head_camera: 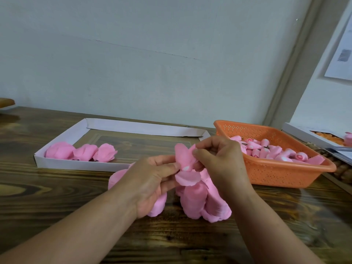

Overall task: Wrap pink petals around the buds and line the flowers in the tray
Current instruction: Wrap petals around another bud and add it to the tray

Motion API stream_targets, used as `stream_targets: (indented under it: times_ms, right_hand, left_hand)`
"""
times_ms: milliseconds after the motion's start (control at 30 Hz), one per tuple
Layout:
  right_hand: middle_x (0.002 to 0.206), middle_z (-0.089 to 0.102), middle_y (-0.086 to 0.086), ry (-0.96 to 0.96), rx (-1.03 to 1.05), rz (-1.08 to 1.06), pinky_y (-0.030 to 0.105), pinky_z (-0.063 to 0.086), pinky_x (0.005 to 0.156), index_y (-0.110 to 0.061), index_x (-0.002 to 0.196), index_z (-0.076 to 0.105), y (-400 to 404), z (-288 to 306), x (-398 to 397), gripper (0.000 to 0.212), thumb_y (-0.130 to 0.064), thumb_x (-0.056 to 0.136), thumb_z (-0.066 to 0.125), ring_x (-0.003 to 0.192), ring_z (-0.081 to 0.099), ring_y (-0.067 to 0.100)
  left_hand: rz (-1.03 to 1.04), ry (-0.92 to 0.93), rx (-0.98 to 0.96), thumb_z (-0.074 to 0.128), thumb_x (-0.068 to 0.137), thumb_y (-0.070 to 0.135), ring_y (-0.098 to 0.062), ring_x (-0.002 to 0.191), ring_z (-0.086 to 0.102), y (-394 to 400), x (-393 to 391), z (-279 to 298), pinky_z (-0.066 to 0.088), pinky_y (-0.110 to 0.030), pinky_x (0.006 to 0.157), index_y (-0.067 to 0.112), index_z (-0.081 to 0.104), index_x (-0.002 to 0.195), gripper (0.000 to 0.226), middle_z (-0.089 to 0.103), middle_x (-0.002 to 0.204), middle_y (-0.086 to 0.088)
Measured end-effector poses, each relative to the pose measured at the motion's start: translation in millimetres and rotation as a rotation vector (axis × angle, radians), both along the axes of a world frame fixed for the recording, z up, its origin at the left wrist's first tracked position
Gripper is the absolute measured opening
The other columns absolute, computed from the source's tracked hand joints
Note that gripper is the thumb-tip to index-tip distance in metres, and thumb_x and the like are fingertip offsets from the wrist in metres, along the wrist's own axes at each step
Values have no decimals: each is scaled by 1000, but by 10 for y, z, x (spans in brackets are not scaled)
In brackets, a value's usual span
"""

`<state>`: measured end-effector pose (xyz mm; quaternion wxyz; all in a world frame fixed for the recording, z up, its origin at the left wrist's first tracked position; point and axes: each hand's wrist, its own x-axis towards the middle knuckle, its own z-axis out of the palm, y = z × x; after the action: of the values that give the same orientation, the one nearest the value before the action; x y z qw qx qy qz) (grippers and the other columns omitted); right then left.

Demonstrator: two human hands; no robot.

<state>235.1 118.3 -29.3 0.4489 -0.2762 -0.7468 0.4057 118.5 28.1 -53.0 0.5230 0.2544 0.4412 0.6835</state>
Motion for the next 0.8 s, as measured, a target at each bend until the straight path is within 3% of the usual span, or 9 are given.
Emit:
stream_targets:
  times_ms: [133,233,367,567,667,800]
  right_hand:
    - [51,61,-6,1,27,31,20,46,47,-16,66,63,-44,8,-17,23,4,78,62,45,56,7]
    - [57,63,-2,4,45,54,23,49,50,-16,66,64,-53,11,-17,22,2,79,64,48,56,8]
    - [60,66,2,8,52,136,24,50,53,-12,68,67,-48,28,4,21,5,79,64,52,58,9]
    - [62,66,11,-54,33,329,25,50,56,-3,73,68,12,30,45,8,-3,82,68,56,59,12]
    - [66,68,16,-60,-24,379,26,50,58,-2,77,67,31,28,65,6,-5,81,70,60,62,21]
    - [69,69,-5,-72,-80,375,20,49,56,-16,92,67,57,16,81,17,-5,80,70,53,60,13]
  left_hand:
    - [153,36,-38,64,83,0,-15,53,67,-3,30,19,50,-20,44,1,57,109,27,70,78,-15]
    - [194,87,-22,63,84,1,-16,49,63,-7,41,29,48,-20,40,4,60,96,13,68,71,-15]
    - [96,140,17,59,88,5,-17,63,68,-27,43,22,51,-21,48,3,68,105,19,73,86,-16]
    - [-56,171,38,58,87,14,-23,84,72,-41,-15,11,57,-22,64,4,71,97,19,73,81,-8]
    - [-134,197,46,60,78,21,-15,70,70,-65,-29,34,55,-20,60,11,75,83,19,71,76,-4]
    - [-211,196,48,60,79,22,-10,57,65,-94,-37,72,50,-16,51,15,75,69,19,69,71,-2]
